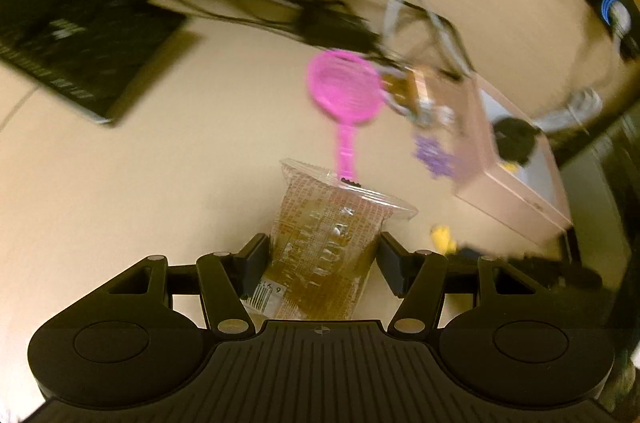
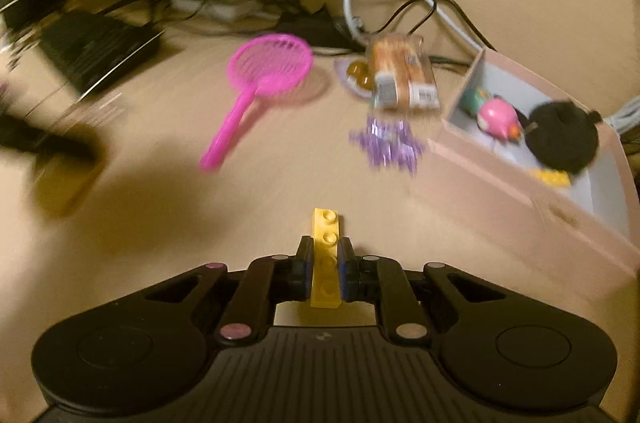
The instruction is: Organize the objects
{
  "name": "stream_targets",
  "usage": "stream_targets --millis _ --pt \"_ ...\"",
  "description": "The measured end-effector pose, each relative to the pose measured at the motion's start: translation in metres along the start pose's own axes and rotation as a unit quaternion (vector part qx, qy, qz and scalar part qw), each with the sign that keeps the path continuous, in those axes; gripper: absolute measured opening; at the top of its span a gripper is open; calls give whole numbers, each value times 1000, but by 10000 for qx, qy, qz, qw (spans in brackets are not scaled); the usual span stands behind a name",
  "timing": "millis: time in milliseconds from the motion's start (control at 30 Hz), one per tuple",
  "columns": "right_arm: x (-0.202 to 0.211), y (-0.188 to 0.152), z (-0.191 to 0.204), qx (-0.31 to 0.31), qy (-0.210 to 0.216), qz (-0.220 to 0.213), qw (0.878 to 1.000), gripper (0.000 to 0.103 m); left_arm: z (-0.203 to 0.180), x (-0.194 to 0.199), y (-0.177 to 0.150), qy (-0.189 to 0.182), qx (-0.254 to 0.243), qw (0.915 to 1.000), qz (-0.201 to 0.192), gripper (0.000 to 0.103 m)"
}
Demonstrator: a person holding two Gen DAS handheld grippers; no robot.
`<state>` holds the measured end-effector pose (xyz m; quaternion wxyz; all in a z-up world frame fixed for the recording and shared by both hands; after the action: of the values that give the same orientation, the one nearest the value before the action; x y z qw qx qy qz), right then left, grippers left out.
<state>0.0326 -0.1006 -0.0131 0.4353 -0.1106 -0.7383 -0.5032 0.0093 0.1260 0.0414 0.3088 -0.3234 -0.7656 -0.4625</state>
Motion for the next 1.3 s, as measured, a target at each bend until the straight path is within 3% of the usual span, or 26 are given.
stream_targets --millis 67,133,267,433,567,833,867,900,1100,1300 --pt "12 -17 -14 175 -484 -4 9987 21 -16 -8 -1 -109 -160 9998 87 64" --pt "22 -29 -31 137 -949 -9 9954 37 -30 -13 -3 -188 -317 9992 141 64" --pt "41 -42 -56 -151 -1526 -123 9881 54 -52 -20 -5 -183 -617 9978 162 64" --pt "49 -46 -60 -1207 -858 -162 9888 79 -61 -27 -9 -161 -800 9963 261 64" --pt "36 -41 -44 -1789 -577 -101 9821 81 -61 -25 -12 16 -873 9959 241 64" --pt "4 -33 -34 -2156 -1019 152 9710 83 -49 -10 -15 201 -874 9959 99 64" --pt "6 -34 -35 -2161 -991 136 9712 80 -48 -8 -15 200 -858 9961 85 64" --pt "7 -32 -34 -2085 -980 110 9730 63 -46 -7 -16 201 -849 9962 74 64" --pt "26 -21 -29 -1567 -910 -152 9833 62 -46 -3 -18 180 -881 9959 45 64" --pt "47 -21 -39 -1493 -1016 -335 9830 62 -60 -7 -23 67 -1142 9934 117 64"
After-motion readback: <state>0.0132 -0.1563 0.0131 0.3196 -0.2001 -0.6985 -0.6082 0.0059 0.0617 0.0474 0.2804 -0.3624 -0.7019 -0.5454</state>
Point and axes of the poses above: each gripper's, at about its wrist camera, not at the fingertips, and x roughly against the way its jaws point, z to its left, y to its top, the point moved 4 cm from there along -x, roughly the way its jaws point
